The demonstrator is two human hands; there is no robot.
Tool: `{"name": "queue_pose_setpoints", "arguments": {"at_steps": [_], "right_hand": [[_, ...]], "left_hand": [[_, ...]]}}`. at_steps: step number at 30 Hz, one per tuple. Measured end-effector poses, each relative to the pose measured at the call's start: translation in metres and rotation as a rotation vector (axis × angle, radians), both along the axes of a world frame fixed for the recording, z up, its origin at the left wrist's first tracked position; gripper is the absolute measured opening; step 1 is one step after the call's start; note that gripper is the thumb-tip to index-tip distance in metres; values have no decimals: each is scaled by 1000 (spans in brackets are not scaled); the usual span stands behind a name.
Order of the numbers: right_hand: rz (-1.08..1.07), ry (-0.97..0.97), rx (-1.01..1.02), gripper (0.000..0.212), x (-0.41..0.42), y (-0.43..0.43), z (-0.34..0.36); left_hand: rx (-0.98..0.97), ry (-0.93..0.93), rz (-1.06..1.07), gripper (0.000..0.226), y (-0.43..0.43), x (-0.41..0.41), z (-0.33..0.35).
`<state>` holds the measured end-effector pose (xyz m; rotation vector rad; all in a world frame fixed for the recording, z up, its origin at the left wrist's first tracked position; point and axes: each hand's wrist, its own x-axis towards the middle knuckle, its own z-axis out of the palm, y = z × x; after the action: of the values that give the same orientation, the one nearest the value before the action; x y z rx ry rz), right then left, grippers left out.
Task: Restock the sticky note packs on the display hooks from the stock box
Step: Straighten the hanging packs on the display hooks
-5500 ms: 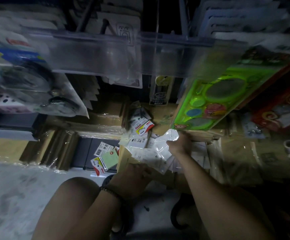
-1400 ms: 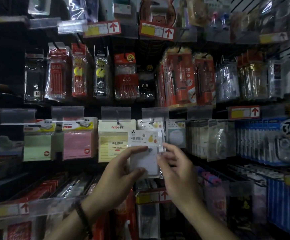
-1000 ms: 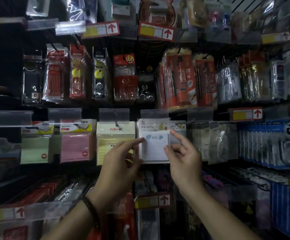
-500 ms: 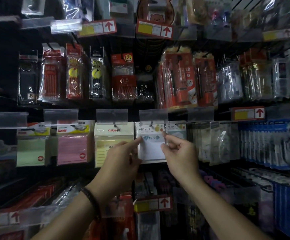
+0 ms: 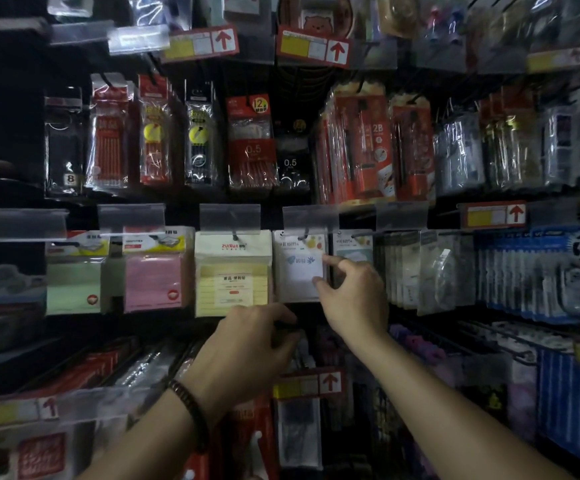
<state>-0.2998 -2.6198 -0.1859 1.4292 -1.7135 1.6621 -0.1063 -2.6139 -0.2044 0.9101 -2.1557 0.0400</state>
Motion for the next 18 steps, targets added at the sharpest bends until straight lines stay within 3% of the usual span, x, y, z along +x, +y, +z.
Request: {"name": "queue_pose_setpoints", "arguments": {"at_steps": [6,12,15,18], "right_hand": [[171,20,-190,6,0,40,-37],[354,5,-252,12,14,101,-126],[281,89,-274,12,12,126,-190],[296,17,-176,13,9,143,-265]], "left_hand": [[21,38,-82,16,31,35,-38],[177,22,-159,13,50,56,-138],[264,2,-139,14,56,62,-205],[376,-43,-147,9,66,67,-275]]}}
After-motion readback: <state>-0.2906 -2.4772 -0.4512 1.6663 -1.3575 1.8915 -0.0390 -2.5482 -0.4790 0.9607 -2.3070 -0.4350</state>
